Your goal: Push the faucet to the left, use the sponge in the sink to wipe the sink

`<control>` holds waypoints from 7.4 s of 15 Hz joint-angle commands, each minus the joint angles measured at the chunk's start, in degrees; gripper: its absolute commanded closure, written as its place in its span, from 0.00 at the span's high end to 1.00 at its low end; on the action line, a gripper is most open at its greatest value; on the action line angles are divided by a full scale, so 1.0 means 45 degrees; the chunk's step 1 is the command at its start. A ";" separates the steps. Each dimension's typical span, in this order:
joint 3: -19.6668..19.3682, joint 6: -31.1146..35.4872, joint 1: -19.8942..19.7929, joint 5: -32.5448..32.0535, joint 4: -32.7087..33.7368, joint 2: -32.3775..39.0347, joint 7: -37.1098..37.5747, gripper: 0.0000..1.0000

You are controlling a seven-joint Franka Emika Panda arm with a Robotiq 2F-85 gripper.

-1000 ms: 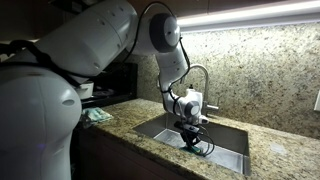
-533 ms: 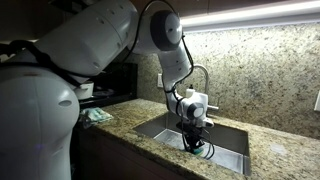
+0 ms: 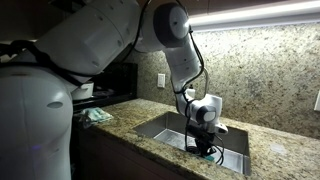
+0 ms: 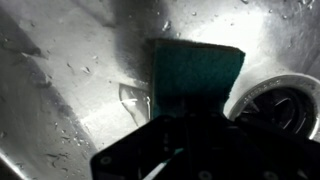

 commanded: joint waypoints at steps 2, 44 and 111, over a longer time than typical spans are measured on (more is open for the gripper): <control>-0.0292 0.0227 -0.0276 0.0019 0.0402 0.0715 0.0308 0.00; 0.0162 0.0250 -0.1761 0.0912 0.3395 0.1683 0.0693 0.21; 0.0515 0.3352 -0.2399 0.1570 -0.0927 -0.0627 0.0916 0.00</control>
